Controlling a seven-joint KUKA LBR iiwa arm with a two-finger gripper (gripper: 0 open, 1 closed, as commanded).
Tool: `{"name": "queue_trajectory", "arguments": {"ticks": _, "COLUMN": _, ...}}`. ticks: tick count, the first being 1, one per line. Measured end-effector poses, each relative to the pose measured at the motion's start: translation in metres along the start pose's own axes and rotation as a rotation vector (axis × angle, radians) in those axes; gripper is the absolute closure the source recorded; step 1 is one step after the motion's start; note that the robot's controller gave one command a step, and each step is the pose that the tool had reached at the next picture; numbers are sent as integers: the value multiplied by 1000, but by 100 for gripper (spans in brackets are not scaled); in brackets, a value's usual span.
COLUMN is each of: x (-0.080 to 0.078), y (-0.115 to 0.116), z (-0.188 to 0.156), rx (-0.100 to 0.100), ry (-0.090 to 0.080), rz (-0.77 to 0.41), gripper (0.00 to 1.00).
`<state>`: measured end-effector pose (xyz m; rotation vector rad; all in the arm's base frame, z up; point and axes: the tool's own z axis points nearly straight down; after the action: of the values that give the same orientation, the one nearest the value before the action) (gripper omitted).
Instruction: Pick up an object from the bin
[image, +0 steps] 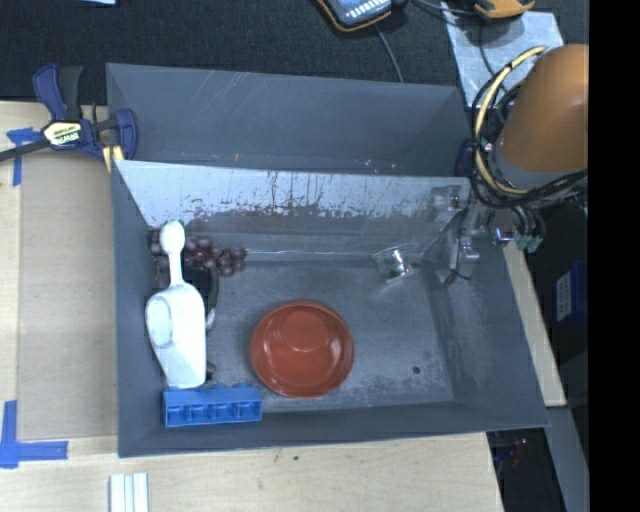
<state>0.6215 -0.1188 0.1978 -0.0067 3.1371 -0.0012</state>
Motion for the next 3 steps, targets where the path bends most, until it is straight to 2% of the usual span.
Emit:
{"name": "queue_trajectory", "arguments": {"ticks": 1, "x": 0, "y": 0, "z": 0, "rx": 0, "ry": 0, "rz": 0, "gripper": 0}}
{"name": "queue_trajectory", "arguments": {"ticks": 2, "x": 27, "y": 2, "z": 76, "rx": 0, "ry": -2, "rz": 50, "gripper": 0}}
{"name": "queue_trajectory", "arguments": {"ticks": 3, "x": 31, "y": -6, "z": 68, "rx": 2, "ry": -12, "rz": -7, "gripper": 0}}
